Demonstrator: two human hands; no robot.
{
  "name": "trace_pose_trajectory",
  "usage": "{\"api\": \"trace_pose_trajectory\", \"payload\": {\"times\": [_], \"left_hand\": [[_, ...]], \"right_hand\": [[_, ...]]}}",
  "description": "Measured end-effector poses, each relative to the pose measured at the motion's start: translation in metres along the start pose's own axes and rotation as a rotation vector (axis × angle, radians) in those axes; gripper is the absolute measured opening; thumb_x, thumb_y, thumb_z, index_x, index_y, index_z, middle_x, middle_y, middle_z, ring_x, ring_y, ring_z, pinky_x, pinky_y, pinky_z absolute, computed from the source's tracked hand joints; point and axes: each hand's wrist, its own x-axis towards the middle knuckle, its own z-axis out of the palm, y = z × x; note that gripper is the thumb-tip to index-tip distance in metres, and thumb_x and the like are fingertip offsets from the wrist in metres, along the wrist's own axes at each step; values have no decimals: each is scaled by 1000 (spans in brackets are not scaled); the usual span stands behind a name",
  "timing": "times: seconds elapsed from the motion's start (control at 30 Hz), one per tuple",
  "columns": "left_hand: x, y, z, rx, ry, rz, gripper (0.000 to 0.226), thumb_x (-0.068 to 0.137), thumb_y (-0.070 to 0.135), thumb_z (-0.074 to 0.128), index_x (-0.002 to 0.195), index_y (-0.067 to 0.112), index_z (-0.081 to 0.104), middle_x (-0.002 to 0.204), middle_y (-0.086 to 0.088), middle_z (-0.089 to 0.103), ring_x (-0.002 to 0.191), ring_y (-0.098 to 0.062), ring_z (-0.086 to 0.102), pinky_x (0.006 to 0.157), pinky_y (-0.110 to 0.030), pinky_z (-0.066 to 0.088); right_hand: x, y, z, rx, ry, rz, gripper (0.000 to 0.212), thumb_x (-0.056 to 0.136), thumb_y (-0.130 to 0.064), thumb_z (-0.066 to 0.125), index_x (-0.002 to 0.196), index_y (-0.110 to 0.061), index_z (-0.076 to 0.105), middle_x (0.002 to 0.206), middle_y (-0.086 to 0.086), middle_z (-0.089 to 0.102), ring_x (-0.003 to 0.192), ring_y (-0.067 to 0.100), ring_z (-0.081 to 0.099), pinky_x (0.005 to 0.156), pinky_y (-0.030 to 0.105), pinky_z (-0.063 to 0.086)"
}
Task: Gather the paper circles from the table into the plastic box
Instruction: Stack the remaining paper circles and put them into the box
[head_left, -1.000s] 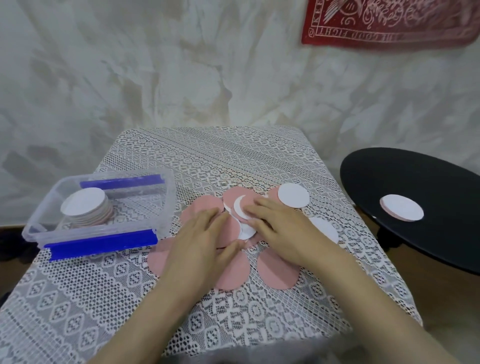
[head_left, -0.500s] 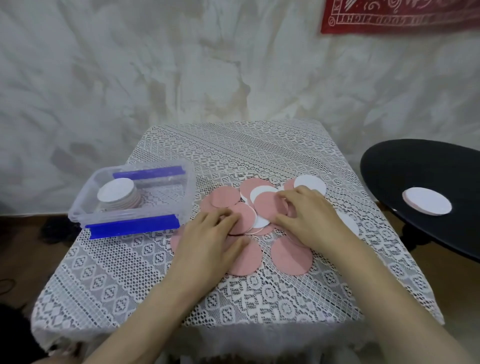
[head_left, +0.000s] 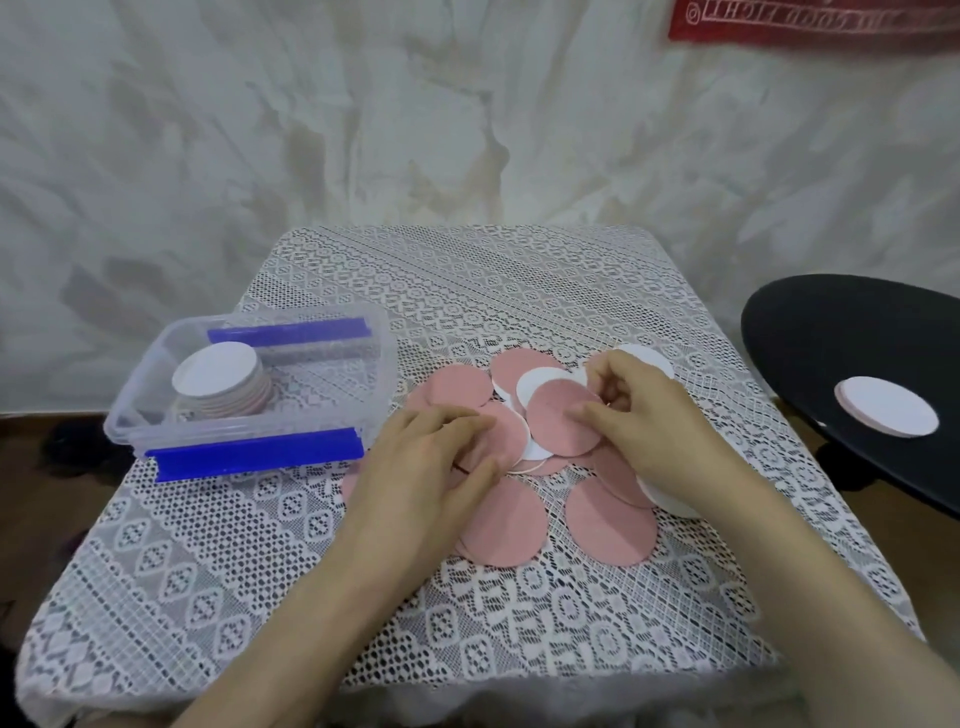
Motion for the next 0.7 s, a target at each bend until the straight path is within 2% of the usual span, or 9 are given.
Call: {"api": "trace_pose_trajectory", "payload": {"times": [0.07,0.13,0.2,0.27,0.37,0.43,0.53,0.6,0.7], "left_hand": [[0,2,-2,-20,23,-24,41,94,53,55,129,34,64,112,22,63,100,-2,44,81,-19,34],[-1,5,-6,-82,28,-43,40,93,53,56,128,36,64,105,23,66,92,7,48,75,-8,34],[-5,8,-8,-181,7,-64,36,92,51,60,124,37,66,100,22,69,85,15,53,69,-4,36],[-9,9,-10,-313,-17,-106,28,91,48,64,116,36,70,92,19,72,71,12,56,60,-9,37],[-13,5,-12,-533,-1,-197,8,92,37,68,95,31,71,82,12,73,69,2,63,59,-15,44],[-16,1,-14,-555,16,-221,11,93,34,67,86,26,68,74,4,72,65,-7,62,57,-20,46],[-20,-8,-16,-509,15,-257,20,96,35,63,83,20,61,63,3,65,58,-19,55,57,-39,43],[-22,-13,-16,-503,6,-268,20,98,34,59,83,21,58,57,12,55,51,-9,45,53,-33,36],[-23,-17,-19,-508,7,-268,18,99,33,56,85,23,56,59,15,53,51,-3,44,55,-28,35]], "right_hand": [[-4,-2,-2,209,-63,17,9,94,-15,69,87,-15,63,86,11,67,68,26,66,61,41,58],[-10,-4,-1,210,-121,-1,10,97,-14,65,88,-14,64,72,5,66,55,19,60,55,36,51],[-15,-10,6,215,-196,0,10,99,-13,62,90,-8,64,66,3,64,53,18,60,54,38,50],[-21,-17,17,209,-271,-9,10,100,-12,61,92,-5,63,67,3,66,54,18,62,54,35,52],[-26,-25,31,260,-353,-36,7,97,-1,60,96,-6,64,73,5,68,63,18,66,62,32,56],[-23,-28,32,279,-336,-28,22,94,4,62,101,-16,64,80,6,66,66,20,66,64,32,57],[-12,-23,30,119,-214,-51,22,94,-14,68,105,-34,66,82,-3,68,65,18,66,64,38,55],[-8,-24,31,-62,-127,-71,19,93,-34,68,113,-36,66,80,-8,67,72,15,67,72,36,53],[-9,-38,41,-381,-87,-94,43,90,-52,63,130,-35,61,94,-10,67,96,17,63,81,35,49]]}}
